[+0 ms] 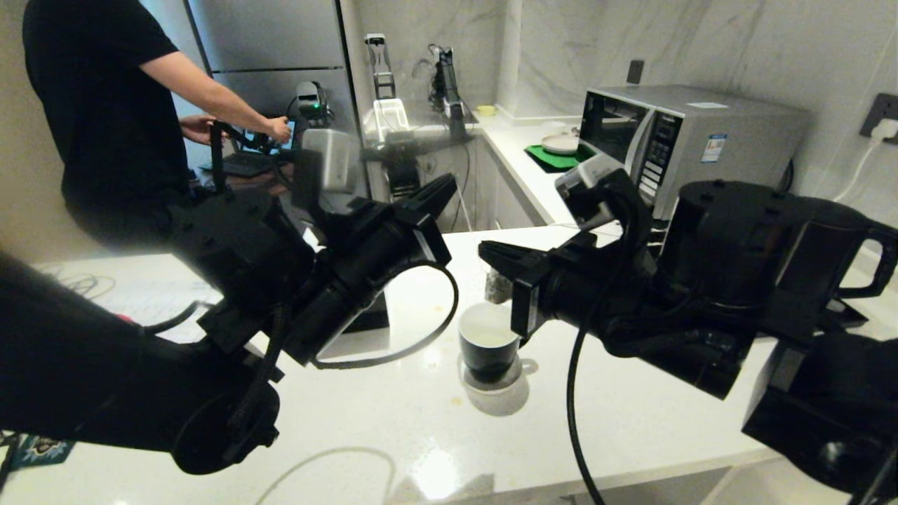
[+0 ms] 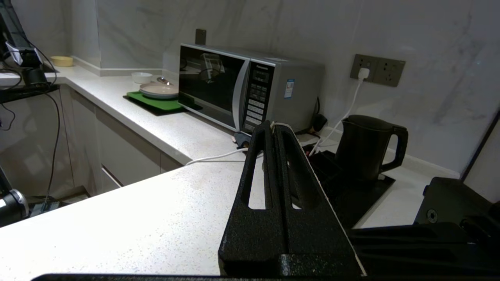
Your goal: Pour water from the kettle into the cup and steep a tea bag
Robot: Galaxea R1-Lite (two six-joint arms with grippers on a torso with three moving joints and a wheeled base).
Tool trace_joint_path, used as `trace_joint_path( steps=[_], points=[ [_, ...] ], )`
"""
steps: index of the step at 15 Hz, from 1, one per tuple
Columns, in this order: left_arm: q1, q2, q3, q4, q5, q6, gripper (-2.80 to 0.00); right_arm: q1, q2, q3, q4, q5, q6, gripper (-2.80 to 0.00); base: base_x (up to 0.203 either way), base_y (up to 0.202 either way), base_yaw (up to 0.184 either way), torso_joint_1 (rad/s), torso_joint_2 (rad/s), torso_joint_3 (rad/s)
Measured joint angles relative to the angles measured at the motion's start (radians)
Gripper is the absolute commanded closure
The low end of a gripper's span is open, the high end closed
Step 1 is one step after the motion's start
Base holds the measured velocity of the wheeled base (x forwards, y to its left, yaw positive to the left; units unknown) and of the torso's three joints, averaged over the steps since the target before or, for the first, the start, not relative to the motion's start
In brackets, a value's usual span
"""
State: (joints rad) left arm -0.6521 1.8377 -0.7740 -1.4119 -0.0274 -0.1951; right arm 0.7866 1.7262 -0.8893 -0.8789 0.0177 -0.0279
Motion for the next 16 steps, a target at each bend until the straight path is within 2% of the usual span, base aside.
trace_joint_path(
  steps=[9, 10, 16],
  points=[
    [-0.003, -0.030, -0.005, -0.001, 0.000, 0.000, 0.00, -0.001, 0.031, -0.050, -0.001, -0.001, 0.001, 0.00, 0.000, 0.000, 0.000, 0.000, 0.00, 0.000],
    [-0.003, -0.033, -0.005, 0.000, 0.001, 0.000, 0.00, 0.000, 0.033, -0.053, 0.003, -0.001, 0.001, -2.80, 0.000, 0.000, 0.000, 0.000, 0.00, 0.000],
    [-0.003, -0.040, -0.003, -0.001, 0.001, 0.000, 0.00, 0.000, 0.033, -0.057, -0.007, -0.003, 0.000, -2.80, 0.000, 0.000, 0.000, 0.000, 0.00, 0.000]
  ],
)
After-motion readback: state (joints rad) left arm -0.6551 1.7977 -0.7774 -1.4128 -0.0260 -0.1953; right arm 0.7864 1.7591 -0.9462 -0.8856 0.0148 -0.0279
